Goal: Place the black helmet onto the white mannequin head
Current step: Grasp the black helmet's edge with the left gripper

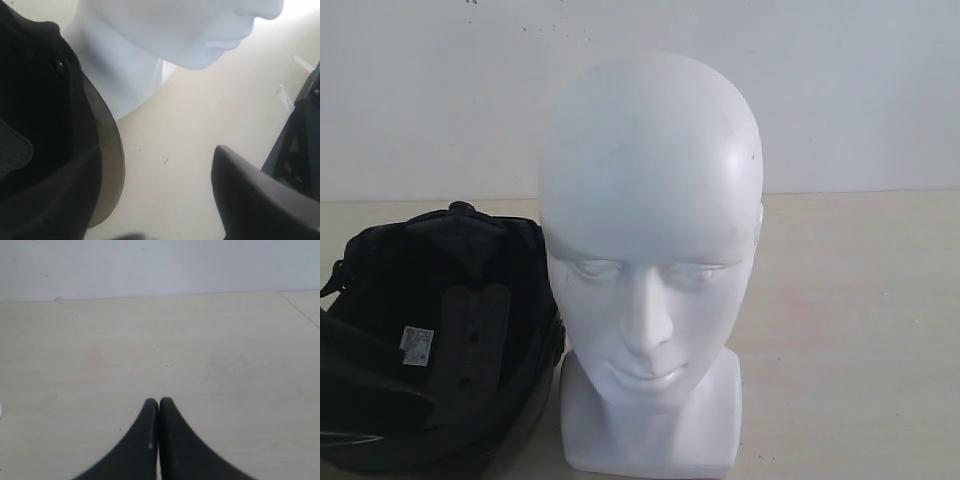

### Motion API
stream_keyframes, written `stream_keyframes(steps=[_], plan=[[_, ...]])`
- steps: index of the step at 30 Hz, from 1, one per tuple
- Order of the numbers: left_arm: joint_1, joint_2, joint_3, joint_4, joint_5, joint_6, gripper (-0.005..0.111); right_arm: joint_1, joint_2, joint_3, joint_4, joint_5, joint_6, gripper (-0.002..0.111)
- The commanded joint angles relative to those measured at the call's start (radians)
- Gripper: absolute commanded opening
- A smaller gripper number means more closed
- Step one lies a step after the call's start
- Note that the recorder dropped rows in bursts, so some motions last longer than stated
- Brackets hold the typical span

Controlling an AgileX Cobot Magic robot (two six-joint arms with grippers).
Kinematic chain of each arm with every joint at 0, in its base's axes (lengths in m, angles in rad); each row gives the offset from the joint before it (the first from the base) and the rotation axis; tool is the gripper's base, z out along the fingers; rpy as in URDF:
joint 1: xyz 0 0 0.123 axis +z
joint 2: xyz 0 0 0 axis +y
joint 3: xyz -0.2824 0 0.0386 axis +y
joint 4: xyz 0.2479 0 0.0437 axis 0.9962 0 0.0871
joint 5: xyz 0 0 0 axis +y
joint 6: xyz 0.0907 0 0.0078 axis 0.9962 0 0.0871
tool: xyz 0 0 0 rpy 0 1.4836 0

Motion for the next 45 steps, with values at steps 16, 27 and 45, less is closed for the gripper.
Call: stream_keyframes(steps=[16,27,45], plan=[[-0.302,0.405,-0.004,0.022,-0.537,0.013,0.062,0.000,-0.004,0.000,-0.007,-0.005,-0.001,0.000],[-0.302,0.499,-0.004,0.109,-0.593,0.012,0.061,0.000,-0.004,0.000,-0.007,-0.005,-0.001,0.000],[-0.302,0.436,-0.008,0.353,-0.573,-0.169,0.061,0.000,-0.004,0.000,-0.007,-0.005,-0.001,0.000]])
